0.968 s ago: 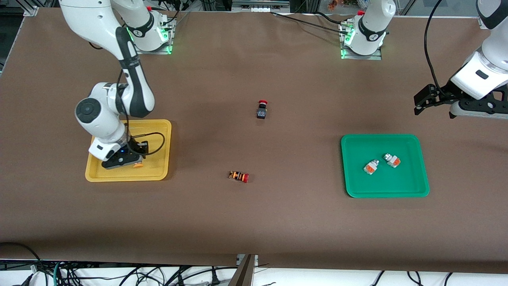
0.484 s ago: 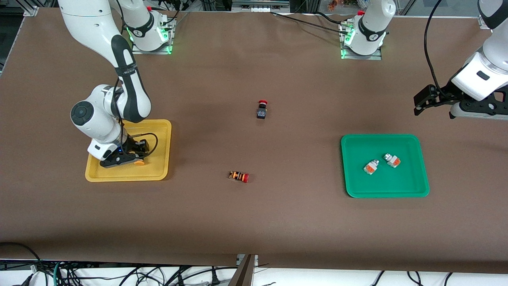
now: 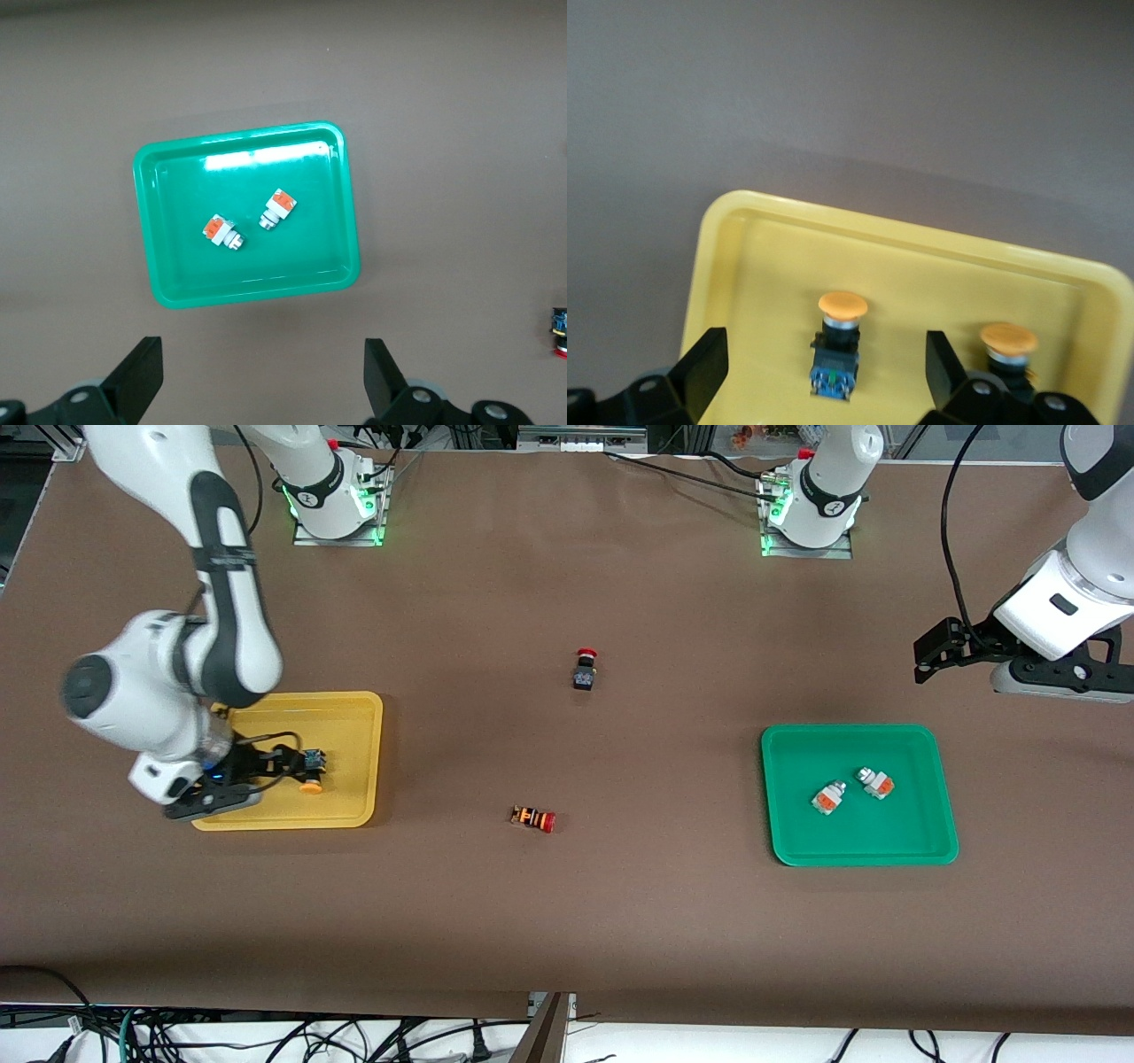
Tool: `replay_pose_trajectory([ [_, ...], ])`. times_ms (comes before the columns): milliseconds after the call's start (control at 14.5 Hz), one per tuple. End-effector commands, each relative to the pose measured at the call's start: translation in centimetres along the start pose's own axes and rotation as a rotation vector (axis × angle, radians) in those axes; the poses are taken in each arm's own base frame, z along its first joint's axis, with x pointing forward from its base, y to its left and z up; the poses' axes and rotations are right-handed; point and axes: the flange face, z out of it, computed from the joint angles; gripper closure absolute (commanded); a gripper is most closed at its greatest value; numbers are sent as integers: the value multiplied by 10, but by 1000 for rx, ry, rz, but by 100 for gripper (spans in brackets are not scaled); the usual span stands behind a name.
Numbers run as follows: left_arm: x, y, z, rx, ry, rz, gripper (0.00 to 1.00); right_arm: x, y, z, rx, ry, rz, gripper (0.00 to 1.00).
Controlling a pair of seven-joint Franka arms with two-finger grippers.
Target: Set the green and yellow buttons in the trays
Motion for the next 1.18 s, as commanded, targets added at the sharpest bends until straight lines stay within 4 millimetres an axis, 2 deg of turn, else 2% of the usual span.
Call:
replay_pose_trajectory([
  [0,2,0,-5,5,-15,-7,0,21,15,-82,51,-36,-23,2],
  [138,1,1,-4,6,-24,-6,0,24,19,-141,74,-59,-32,2],
  [276,1,0,-4,6,-26,-7,0,21,18,-191,72,-81,-10,2],
  [484,1,4,-4,6,-24,-1,0,13,11,-243,20,-112,37,2],
  [622,0,10,-4,6,-27,9,0,8,12,-255,-12,-122,61,2],
  [760,1,10,-4,6,-26,6,0,7,12,-256,-13,-123,72,2],
  [1037,-2,14,-6,6,-36,12,0,20,-6,-239,-2,-120,149,2],
  [1106,-4,16,-6,6,-45,15,0,22,-4,-235,2,-118,156,2],
])
